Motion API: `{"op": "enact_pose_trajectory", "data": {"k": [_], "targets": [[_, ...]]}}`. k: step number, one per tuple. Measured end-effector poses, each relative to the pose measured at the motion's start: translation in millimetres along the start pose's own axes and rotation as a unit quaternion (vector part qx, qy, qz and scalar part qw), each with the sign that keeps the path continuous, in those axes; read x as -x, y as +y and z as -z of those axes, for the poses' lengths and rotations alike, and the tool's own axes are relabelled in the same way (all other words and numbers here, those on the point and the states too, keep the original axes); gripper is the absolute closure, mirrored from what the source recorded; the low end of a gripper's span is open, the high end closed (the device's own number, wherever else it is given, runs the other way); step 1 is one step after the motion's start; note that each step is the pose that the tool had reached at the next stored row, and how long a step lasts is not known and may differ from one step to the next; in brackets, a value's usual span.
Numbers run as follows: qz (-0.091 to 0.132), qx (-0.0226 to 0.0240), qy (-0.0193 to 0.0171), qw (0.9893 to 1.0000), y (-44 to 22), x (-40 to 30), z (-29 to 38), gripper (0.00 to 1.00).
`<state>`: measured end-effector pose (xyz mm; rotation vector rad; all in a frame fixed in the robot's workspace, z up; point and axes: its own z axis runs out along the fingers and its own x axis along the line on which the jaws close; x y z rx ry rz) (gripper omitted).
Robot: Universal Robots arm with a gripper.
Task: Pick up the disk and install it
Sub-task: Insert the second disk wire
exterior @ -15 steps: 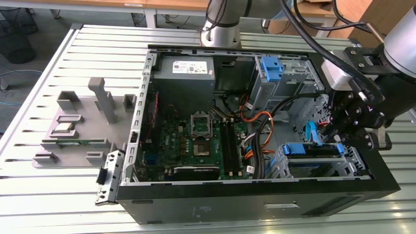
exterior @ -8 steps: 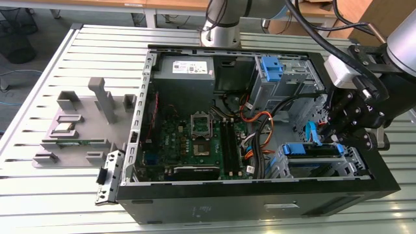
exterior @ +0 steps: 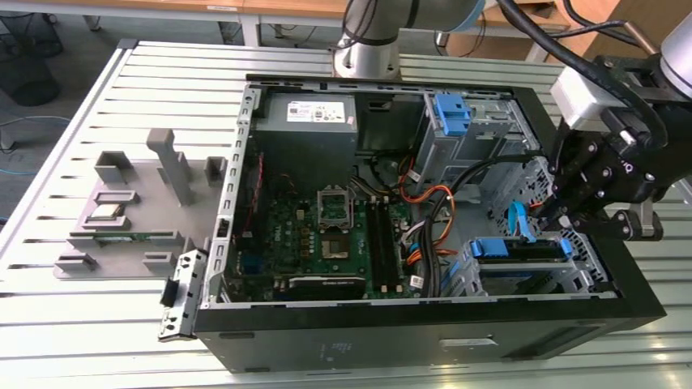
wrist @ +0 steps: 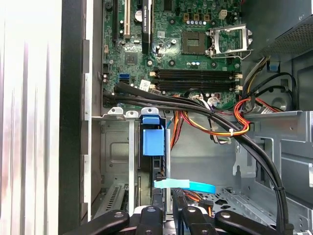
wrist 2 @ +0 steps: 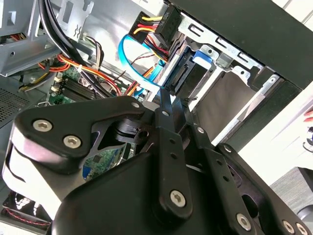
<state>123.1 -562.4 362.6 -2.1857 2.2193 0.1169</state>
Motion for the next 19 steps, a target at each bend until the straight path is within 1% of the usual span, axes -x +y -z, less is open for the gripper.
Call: {"op": "enact_pose_trajectory", "data": {"k": [10,19], "targets": [[0.0,0.0,0.0,1.0,0.1,0.3,2.5,0.76],[0.0,0.0,-0.0006,1.0,0.1,2.5,2.3,0.76]]}}
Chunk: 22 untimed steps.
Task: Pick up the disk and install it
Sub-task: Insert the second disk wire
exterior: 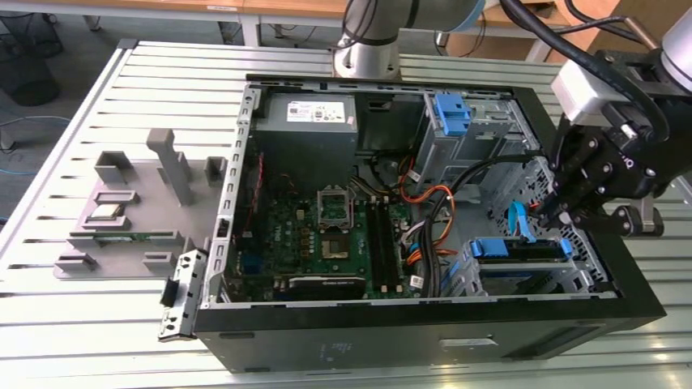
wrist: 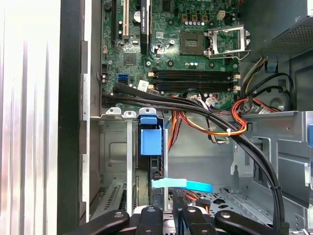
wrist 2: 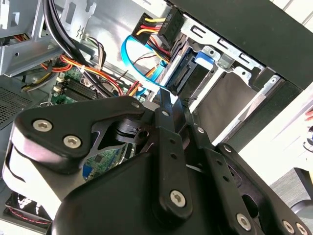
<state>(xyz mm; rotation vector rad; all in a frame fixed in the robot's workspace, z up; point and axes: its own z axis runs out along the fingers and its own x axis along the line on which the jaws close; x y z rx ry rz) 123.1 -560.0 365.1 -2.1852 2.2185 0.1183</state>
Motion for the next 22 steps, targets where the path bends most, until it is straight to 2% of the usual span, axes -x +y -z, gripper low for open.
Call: {"op": "enact_pose_trajectory", "data": {"k": [8,22], "targets": [[0.0,0.0,0.0,1.0,0.0,1.5,-0.2,0.76],[0.0,0.0,-0.0001,1.0,0.1,9.9,-2.3,0.76]]}}
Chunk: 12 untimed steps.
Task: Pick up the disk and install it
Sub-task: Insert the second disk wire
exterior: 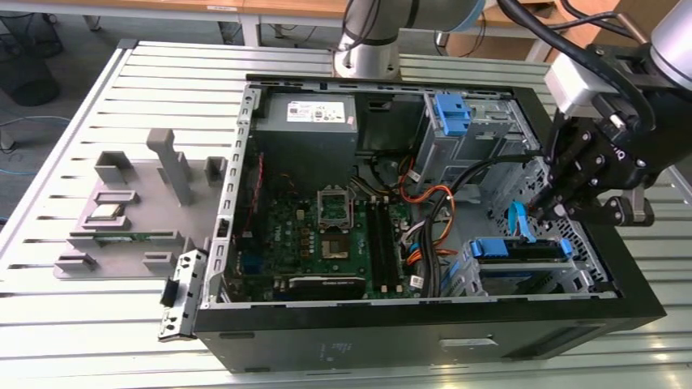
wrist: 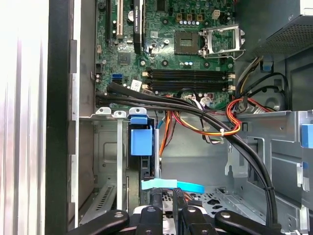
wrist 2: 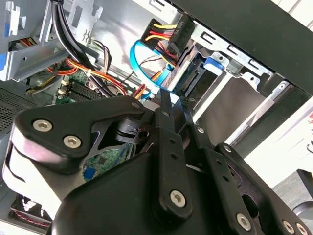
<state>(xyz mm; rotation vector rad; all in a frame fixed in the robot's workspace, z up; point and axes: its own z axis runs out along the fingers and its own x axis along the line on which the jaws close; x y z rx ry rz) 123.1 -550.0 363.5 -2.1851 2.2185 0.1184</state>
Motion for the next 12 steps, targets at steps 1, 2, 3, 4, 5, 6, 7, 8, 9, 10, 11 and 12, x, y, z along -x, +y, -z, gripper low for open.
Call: {"op": "enact_pose_trajectory", "data": {"k": [1,2,3,4,5,6,7,8,9,10,11,12], "targets": [[0.0,0.0,0.0,1.0,0.0,0.8,-0.2,0.76],[0.0,0.0,0.0,1.0,0.0,1.4,-0.4,0.76],[0.0,0.0,-0.0001,1.0,0.0,1.6,-0.5,0.76],[0.0,0.0,-0.0001,1.0,0.0,1.6,-0.5,0.76],[0.0,0.0,-0.0001,1.0,0.0,1.7,-0.5,0.76],[0.0,0.0,0.0,1.0,0.0,1.8,-0.6,0.76],[0.0,0.0,0.0,1.0,-0.4,1.9,-0.6,0.76],[0.0,0.0,0.0,1.0,-1.0,1.9,-0.7,0.76],[0.0,0.0,0.0,1.0,-1.9,1.9,-0.8,0.76],[0.0,0.0,-0.0001,1.0,-2.9,1.9,-0.9,0.76],[0.0,0.0,0.0,1.0,-3.8,1.9,-1.0,0.76],[0.0,0.0,0.0,1.0,-4.8,2.0,-1.0,0.76]]}}
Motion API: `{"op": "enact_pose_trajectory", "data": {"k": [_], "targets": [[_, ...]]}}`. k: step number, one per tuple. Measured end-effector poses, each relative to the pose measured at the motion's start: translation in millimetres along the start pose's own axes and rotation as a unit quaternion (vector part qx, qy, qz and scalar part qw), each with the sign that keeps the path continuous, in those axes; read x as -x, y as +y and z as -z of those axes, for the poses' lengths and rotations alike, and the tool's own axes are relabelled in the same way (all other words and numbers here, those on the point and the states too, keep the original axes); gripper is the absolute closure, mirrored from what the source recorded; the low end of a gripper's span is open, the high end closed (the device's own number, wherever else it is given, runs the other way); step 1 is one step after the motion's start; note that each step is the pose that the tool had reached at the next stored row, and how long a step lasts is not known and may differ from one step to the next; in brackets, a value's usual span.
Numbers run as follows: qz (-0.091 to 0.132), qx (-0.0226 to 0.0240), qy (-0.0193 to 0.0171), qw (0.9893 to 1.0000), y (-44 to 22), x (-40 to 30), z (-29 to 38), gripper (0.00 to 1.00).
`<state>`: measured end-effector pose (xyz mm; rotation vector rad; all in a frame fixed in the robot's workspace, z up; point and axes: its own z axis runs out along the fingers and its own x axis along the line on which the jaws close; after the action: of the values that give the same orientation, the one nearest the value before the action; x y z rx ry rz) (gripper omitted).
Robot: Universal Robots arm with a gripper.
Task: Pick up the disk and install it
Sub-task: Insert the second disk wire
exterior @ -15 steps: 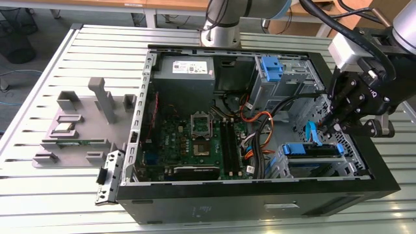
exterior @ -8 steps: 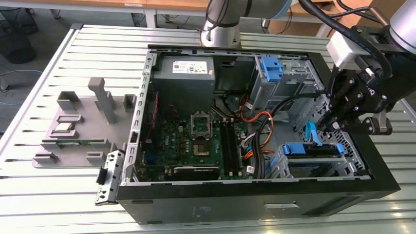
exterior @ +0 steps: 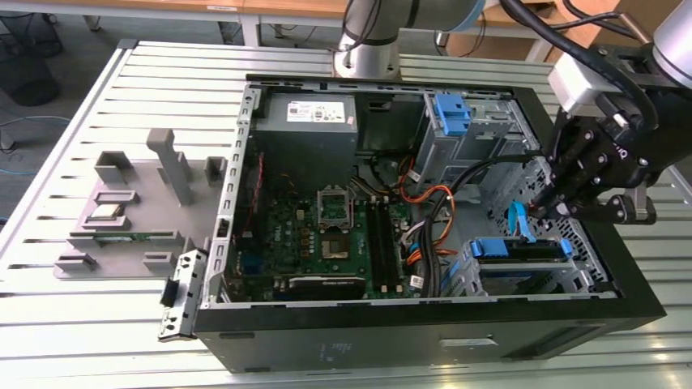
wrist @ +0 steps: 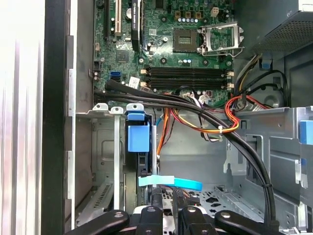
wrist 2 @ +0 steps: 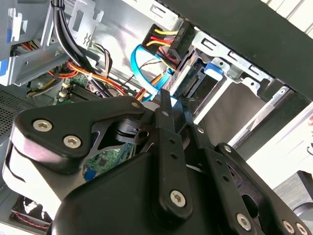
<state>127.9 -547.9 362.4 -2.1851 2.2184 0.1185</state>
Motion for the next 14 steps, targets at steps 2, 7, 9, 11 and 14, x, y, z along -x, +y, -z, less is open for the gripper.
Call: {"op": "enact_pose_trajectory", "data": {"k": [2,7,9,11,14], "targets": [[0.0,0.0,0.0,1.0,-1.7,0.1,-0.2,0.76],[0.0,0.0002,0.0,1.0,-8.8,0.8,-0.6,0.76],[0.0,0.0002,0.0,1.0,-11.8,1.2,-0.7,0.76],[0.0,0.0003,0.0,1.0,-13.5,1.8,-0.9,0.76],[0.0,0.0003,0.0001,1.0,-14.6,2.9,-1.2,0.76]]}}
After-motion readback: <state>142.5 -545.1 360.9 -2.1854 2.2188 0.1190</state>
